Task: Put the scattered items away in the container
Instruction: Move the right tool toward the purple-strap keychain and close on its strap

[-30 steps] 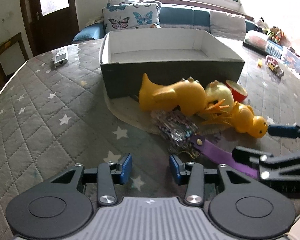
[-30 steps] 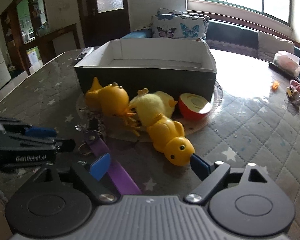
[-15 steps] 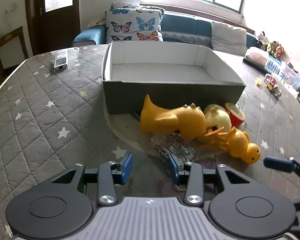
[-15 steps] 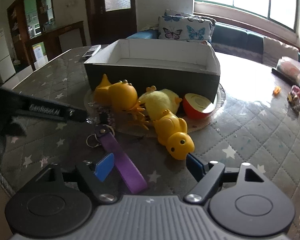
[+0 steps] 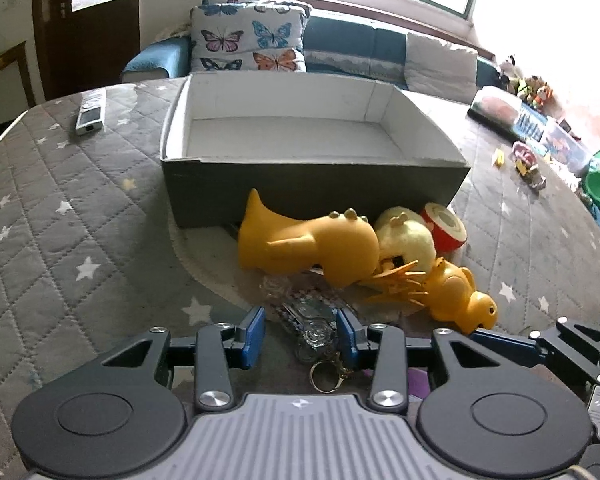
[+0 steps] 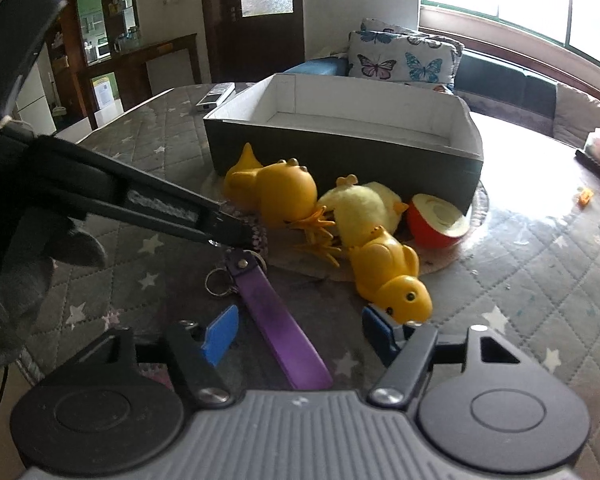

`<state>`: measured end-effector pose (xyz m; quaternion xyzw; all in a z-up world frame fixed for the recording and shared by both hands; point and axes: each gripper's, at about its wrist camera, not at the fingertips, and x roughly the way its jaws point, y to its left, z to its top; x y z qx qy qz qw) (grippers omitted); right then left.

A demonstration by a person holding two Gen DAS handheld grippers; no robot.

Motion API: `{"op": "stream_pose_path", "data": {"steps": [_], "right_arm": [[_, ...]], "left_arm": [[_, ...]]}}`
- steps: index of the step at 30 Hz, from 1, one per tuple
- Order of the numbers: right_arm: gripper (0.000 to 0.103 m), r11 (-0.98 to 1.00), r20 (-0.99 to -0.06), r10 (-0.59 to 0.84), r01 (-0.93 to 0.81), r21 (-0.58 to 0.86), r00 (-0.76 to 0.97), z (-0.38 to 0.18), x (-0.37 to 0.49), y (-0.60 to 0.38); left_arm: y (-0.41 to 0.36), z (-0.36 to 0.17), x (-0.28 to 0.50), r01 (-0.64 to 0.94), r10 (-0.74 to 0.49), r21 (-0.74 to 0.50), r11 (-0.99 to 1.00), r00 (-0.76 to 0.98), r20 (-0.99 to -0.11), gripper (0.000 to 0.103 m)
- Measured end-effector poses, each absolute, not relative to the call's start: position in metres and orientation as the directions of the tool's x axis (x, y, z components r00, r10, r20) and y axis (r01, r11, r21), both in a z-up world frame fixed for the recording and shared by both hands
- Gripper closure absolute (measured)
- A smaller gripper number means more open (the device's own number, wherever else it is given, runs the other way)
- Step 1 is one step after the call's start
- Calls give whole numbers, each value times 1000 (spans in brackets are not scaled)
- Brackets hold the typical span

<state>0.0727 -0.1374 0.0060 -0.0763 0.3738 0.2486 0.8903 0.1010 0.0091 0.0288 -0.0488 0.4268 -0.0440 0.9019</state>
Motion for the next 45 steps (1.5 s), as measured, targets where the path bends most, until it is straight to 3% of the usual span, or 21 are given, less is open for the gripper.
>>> {"op": "stream_pose_path", "data": {"steps": [3, 13, 20, 30, 45], "right_arm": [[40, 860, -709, 390, -509, 51, 588, 3, 78, -133], [60, 839, -722, 412, -540, 62, 556, -7, 86, -121], [61, 826, -724, 424, -560, 63, 544, -10, 90, -113], [86, 800, -720, 465, -593, 92, 515, -10, 84, -110], [87, 766, -702, 515, -632, 119, 492, -2, 71, -106]], "left_arm": [[13, 28, 106, 39, -159, -172, 984, 621, -768, 67], [30, 26, 120, -12, -182, -238, 971, 607, -774, 68], [35, 25, 126, -24, -193, -259, 965, 603, -774, 66], [27, 26, 125, -40, -176, -246, 969, 588, -790, 62], [18, 24, 121, -27, -184, -246, 969, 586, -789, 62]]}}
